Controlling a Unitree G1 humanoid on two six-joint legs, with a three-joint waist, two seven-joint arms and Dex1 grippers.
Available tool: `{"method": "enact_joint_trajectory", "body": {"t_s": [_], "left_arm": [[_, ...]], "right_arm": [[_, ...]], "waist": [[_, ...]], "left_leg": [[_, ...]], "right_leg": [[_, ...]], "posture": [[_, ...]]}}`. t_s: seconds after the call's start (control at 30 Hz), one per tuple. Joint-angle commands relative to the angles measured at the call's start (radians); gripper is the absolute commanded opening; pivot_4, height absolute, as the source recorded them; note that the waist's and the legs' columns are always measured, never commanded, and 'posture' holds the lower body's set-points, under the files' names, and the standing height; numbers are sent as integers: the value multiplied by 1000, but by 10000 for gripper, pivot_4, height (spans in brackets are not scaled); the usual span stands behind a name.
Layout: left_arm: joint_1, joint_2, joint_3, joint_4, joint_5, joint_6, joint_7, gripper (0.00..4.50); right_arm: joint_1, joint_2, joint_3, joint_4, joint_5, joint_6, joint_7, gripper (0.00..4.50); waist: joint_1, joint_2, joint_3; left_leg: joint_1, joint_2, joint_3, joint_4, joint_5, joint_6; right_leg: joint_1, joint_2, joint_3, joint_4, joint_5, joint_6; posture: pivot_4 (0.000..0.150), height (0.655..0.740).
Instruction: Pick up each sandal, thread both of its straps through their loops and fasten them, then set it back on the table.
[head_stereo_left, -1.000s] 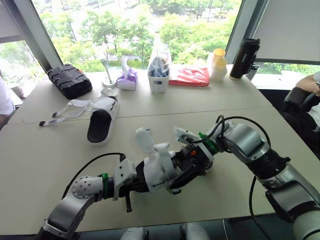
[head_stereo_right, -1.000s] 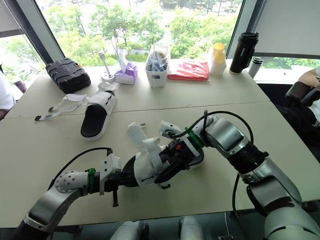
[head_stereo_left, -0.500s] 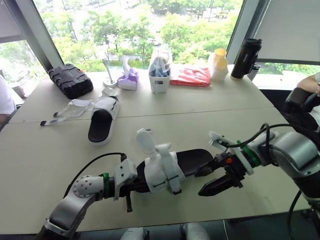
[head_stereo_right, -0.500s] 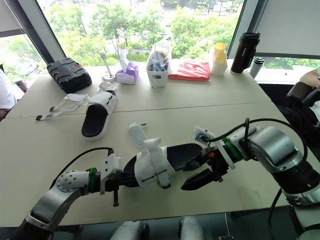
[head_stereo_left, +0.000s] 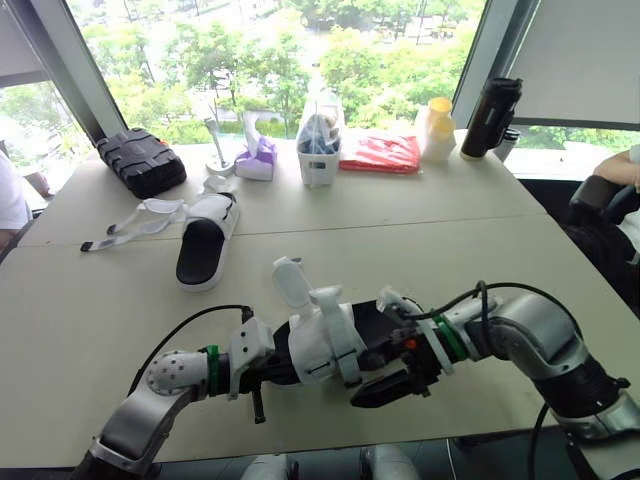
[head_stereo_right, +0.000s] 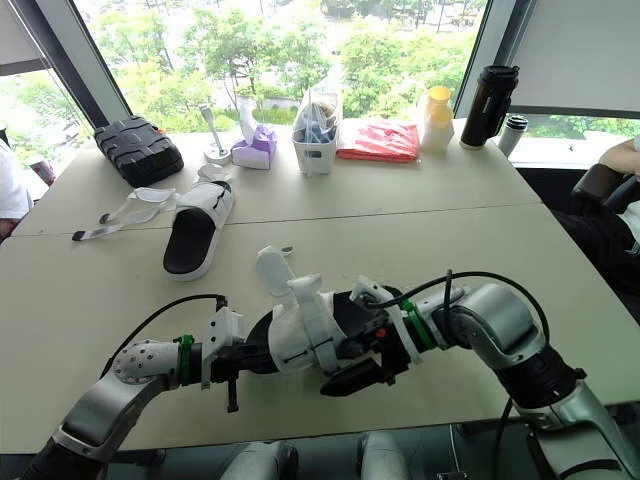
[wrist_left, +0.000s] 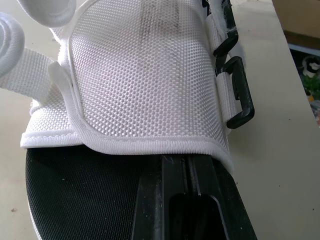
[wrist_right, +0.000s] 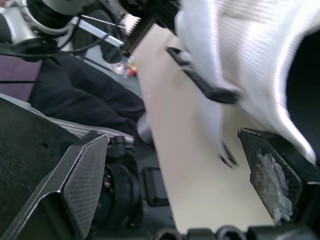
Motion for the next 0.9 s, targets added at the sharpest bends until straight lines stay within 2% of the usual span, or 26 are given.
{"method": "enact_joint_trajectory", "body": {"t_s": [0.03,0.17,0.27,0.3,0.33,0.4,0.5,0.53,0.73,0.9], "left_arm": [[21,5,-37,16,28,28,3,0],[25,3,-38,12,27,30,6,0],[25,1,-38,10,25,34,8,0],[26,1,-38,10,25,34,8,0],[26,1,-38,10,25,35,8,0],[27,2,-38,9,25,35,8,0],[27,1,-39,9,25,36,8,0],[27,1,-39,9,25,36,8,0],[26,2,-39,9,23,38,7,0],[24,6,-40,6,20,46,1,0]], "right_arm": [[1,33,-5,-28,26,2,-39,44791],[5,72,-13,-12,41,18,-76,44791],[17,78,-1,-8,34,6,-96,36526],[21,74,6,-9,28,-2,-98,32797],[23,72,9,-8,27,-6,-101,26236],[25,73,5,-4,34,-3,-106,18021],[25,74,3,5,37,-2,-113,2557],[25,74,4,6,38,-3,-114,609],[47,-5,51,-47,74,31,-61,609],[121,-138,131,-139,77,-4,14,609]], "waist": [[0,0,0],[-1,0,0],[0,0,0],[0,0,0],[0,0,0],[0,0,0],[0,0,0],[0,0,0],[1,0,0],[0,0,0]], "left_leg": [[0,0,0,0,0,0],[0,0,0,0,0,0],[0,0,0,0,0,0],[0,0,0,0,0,0],[0,0,0,0,0,0],[0,0,0,0,0,0],[0,0,0,0,0,0],[0,0,0,0,0,0],[-1,0,0,0,0,0],[-1,0,0,0,0,1]], "right_leg": [[0,0,0,0,0,0],[0,0,0,0,0,0],[0,0,0,0,0,0],[0,0,0,0,0,0],[0,0,0,0,0,0],[0,0,0,0,0,0],[0,0,0,0,0,0],[0,0,0,0,0,0],[0,0,0,0,0,1],[0,0,0,-1,-1,2]], "posture": [[1500,7400],[1500,7400],[1500,7400],[1500,7400],[1500,7400],[1500,7400],[1500,7400],[1500,7400],[1500,7400],[1500,7400]]}}
